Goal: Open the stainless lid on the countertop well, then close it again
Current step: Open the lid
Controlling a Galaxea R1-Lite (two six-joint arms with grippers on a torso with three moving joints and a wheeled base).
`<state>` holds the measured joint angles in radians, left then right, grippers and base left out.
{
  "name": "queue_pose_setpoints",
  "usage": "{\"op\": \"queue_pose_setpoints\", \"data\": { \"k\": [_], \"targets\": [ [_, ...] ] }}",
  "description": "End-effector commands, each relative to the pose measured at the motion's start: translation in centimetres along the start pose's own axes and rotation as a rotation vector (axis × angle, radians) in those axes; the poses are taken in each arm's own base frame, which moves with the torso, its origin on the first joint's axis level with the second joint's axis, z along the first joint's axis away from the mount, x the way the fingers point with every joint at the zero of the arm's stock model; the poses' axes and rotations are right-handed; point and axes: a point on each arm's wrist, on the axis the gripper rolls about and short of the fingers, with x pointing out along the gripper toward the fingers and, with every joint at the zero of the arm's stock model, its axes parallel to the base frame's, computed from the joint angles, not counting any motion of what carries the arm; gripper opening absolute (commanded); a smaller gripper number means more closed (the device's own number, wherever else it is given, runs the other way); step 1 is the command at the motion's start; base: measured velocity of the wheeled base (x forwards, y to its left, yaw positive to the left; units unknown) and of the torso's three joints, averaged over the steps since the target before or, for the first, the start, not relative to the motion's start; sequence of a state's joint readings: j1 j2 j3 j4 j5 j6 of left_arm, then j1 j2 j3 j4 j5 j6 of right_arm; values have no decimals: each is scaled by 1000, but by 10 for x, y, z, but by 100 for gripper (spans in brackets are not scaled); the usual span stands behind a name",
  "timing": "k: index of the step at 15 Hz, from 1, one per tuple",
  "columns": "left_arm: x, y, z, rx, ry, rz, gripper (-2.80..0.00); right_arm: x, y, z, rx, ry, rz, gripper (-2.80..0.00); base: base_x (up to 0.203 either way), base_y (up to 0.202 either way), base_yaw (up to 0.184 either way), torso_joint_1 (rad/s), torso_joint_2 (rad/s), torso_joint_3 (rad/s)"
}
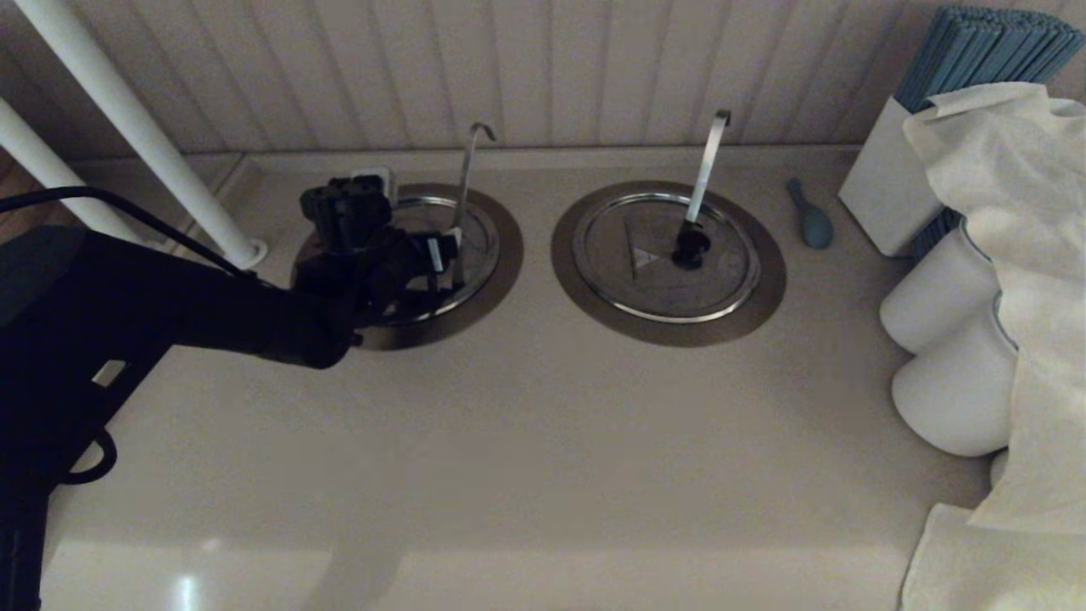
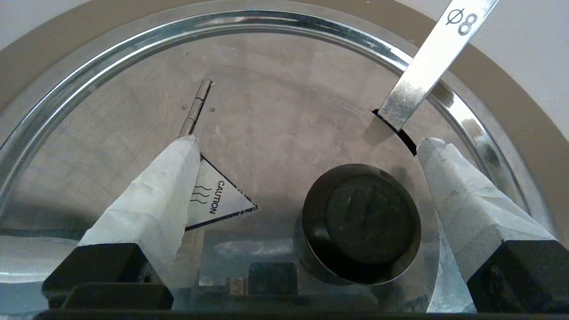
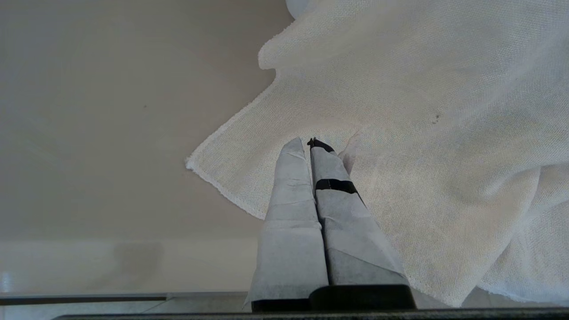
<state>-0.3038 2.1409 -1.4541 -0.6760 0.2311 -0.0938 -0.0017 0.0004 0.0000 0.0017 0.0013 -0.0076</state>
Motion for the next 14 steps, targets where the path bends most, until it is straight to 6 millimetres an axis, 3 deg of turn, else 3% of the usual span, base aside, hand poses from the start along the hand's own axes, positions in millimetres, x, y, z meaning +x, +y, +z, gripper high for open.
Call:
{"op": "queue_pose_setpoints", "data": {
  "k": [1,8,14],
  "targets": [
    [0,1,-2,1,5,3,0,0,0,0,0,1,0,-280,0,0,0,0,0,0],
    [7,8,-16,28,35,21,0,0,0,0,0,0,0,-280,0,0,0,0,0,0],
    [4,12,1,9,-59,27,0,0,0,0,0,0,0,-280,0,0,0,0,0,0]
  ]
}}
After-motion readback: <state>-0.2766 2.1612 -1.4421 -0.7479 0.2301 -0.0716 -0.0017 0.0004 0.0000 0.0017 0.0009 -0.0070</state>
